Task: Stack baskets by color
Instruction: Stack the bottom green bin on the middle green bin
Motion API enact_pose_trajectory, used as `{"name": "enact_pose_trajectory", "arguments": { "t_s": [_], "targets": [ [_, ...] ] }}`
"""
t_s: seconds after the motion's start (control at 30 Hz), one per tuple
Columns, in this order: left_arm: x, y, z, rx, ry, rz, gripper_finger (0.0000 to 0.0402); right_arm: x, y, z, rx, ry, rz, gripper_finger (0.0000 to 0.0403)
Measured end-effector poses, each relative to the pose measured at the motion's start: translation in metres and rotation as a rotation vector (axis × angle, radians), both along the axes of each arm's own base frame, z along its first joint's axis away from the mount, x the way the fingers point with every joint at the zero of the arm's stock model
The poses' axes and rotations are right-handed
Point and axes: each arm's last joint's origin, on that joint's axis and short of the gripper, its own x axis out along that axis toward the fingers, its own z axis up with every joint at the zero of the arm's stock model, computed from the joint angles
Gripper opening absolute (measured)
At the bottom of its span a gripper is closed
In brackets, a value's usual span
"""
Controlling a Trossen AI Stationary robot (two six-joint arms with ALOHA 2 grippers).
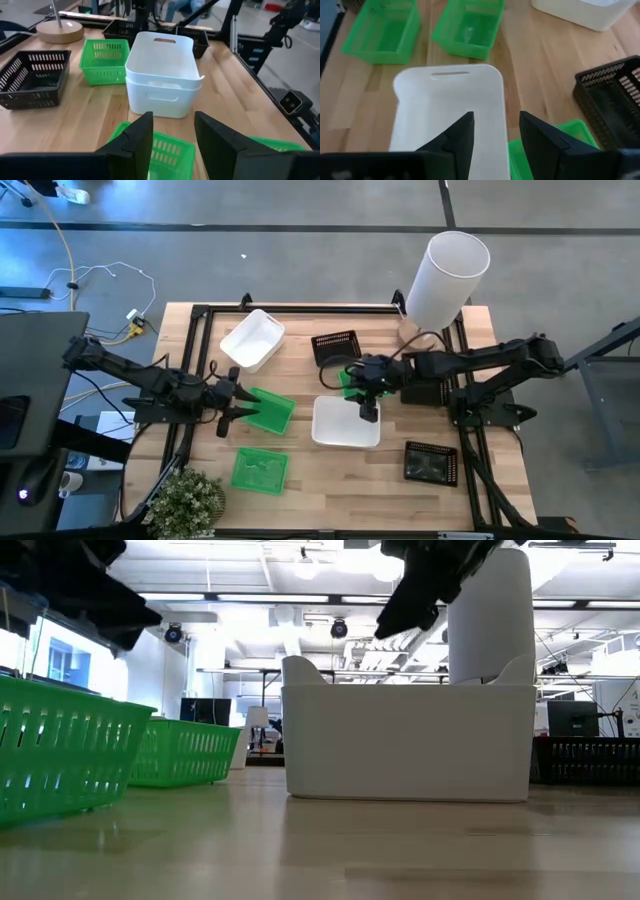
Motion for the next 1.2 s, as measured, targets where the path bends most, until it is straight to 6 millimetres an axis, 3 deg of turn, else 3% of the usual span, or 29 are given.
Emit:
{"name": "enact_pose_trajectory", "arguments": {
  "t_s": [0.5,0.9,1.2],
  "targets": [
    [0.03,-0.011,0.046,0.003,0.305,-0.033,0.0133,-0.001,0.014,0.011,-0.054,0.018,-0.009,0.0144],
    [0.051,-0.054,0.029,-0.057,0.528,-0.122,0.0133,-0.005,0.013,0.008,-0.046,0.072,-0.037,0.0144],
    [0.063,-0.084,0.015,0.039,0.604,-0.157,0.0133,-0.005,0.013,0.008,-0.046,0.075,-0.037,0.0144]
  ]
}}
